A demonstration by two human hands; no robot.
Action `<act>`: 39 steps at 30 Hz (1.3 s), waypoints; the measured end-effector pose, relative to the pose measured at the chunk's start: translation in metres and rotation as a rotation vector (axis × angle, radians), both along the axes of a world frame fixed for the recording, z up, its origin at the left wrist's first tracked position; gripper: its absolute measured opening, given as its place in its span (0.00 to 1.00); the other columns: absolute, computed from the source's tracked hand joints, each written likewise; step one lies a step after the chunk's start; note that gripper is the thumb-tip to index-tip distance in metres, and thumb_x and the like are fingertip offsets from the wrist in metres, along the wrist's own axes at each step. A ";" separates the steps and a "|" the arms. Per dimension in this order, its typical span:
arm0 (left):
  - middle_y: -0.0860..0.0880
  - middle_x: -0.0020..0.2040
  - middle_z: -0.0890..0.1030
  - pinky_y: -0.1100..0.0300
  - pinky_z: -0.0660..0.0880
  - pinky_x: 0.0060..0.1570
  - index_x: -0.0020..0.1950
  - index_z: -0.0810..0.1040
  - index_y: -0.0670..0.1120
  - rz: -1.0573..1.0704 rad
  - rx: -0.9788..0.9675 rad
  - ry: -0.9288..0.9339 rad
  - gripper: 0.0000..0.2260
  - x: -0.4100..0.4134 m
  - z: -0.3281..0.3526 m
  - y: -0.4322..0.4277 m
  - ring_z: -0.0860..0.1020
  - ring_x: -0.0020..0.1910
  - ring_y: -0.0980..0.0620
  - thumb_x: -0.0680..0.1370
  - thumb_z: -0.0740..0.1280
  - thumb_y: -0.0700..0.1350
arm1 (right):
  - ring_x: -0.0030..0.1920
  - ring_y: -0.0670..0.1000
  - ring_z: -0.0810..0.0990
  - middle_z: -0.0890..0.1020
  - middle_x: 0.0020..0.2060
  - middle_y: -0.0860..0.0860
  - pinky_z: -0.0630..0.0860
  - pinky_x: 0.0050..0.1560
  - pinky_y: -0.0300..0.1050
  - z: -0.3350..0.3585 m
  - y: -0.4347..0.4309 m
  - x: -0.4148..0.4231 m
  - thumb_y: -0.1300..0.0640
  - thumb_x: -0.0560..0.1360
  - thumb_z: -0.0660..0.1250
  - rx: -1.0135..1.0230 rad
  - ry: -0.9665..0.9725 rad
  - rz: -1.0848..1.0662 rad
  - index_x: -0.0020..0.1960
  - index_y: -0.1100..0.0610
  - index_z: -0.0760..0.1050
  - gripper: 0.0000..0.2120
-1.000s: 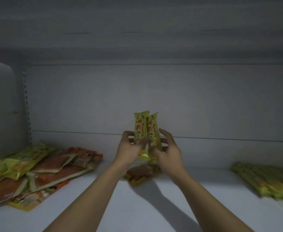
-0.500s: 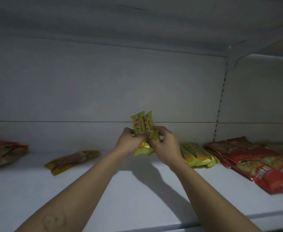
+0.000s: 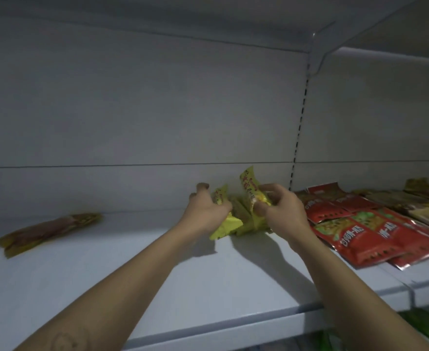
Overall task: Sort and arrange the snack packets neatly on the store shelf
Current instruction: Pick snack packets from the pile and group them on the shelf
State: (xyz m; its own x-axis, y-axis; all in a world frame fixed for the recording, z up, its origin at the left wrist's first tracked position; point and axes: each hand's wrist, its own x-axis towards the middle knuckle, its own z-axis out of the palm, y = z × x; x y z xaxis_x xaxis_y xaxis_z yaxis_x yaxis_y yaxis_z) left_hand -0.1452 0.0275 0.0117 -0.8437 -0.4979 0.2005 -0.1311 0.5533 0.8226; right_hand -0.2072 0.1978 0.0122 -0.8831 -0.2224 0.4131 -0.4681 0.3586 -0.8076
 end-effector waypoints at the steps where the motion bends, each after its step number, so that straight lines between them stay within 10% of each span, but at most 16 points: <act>1: 0.45 0.63 0.70 0.60 0.71 0.50 0.74 0.62 0.50 -0.007 -0.054 -0.014 0.31 0.000 -0.002 0.010 0.77 0.58 0.43 0.74 0.69 0.53 | 0.48 0.50 0.82 0.82 0.45 0.42 0.80 0.48 0.50 -0.001 0.011 0.000 0.58 0.72 0.74 0.001 -0.003 -0.005 0.58 0.47 0.79 0.16; 8: 0.51 0.57 0.66 0.55 0.70 0.53 0.53 0.67 0.53 -0.163 -0.355 -0.093 0.18 0.026 -0.005 0.087 0.73 0.56 0.46 0.68 0.61 0.58 | 0.46 0.53 0.83 0.82 0.49 0.47 0.81 0.49 0.56 -0.009 0.080 0.021 0.57 0.73 0.73 0.070 -0.004 -0.012 0.52 0.43 0.81 0.12; 16: 0.52 0.65 0.66 0.48 0.72 0.63 0.63 0.72 0.53 -0.275 -0.247 -0.153 0.23 0.047 -0.028 0.126 0.74 0.60 0.47 0.72 0.58 0.62 | 0.43 0.45 0.80 0.80 0.47 0.44 0.79 0.39 0.44 -0.037 0.124 0.046 0.51 0.75 0.71 0.287 -0.063 -0.022 0.55 0.40 0.78 0.11; 24: 0.50 0.64 0.70 0.71 0.68 0.38 0.68 0.73 0.52 -0.350 -0.094 0.045 0.22 0.058 -0.047 0.116 0.74 0.37 0.61 0.75 0.71 0.55 | 0.45 0.45 0.82 0.81 0.51 0.44 0.82 0.43 0.46 -0.041 0.127 0.048 0.51 0.74 0.71 0.215 -0.073 0.036 0.57 0.44 0.78 0.12; 29: 0.54 0.66 0.72 0.66 0.70 0.48 0.66 0.74 0.55 -0.303 -0.085 0.090 0.20 0.060 -0.054 0.121 0.77 0.54 0.58 0.75 0.70 0.57 | 0.46 0.46 0.84 0.84 0.48 0.43 0.83 0.44 0.50 -0.055 0.120 0.050 0.55 0.75 0.70 0.035 -0.107 0.044 0.56 0.47 0.81 0.11; 39: 0.58 0.69 0.72 0.63 0.70 0.51 0.68 0.73 0.59 -0.336 -0.130 0.079 0.21 0.058 -0.057 0.120 0.76 0.59 0.57 0.76 0.67 0.62 | 0.36 0.40 0.81 0.83 0.38 0.40 0.78 0.31 0.36 -0.066 0.117 0.049 0.53 0.73 0.74 -0.042 -0.060 -0.141 0.46 0.48 0.81 0.03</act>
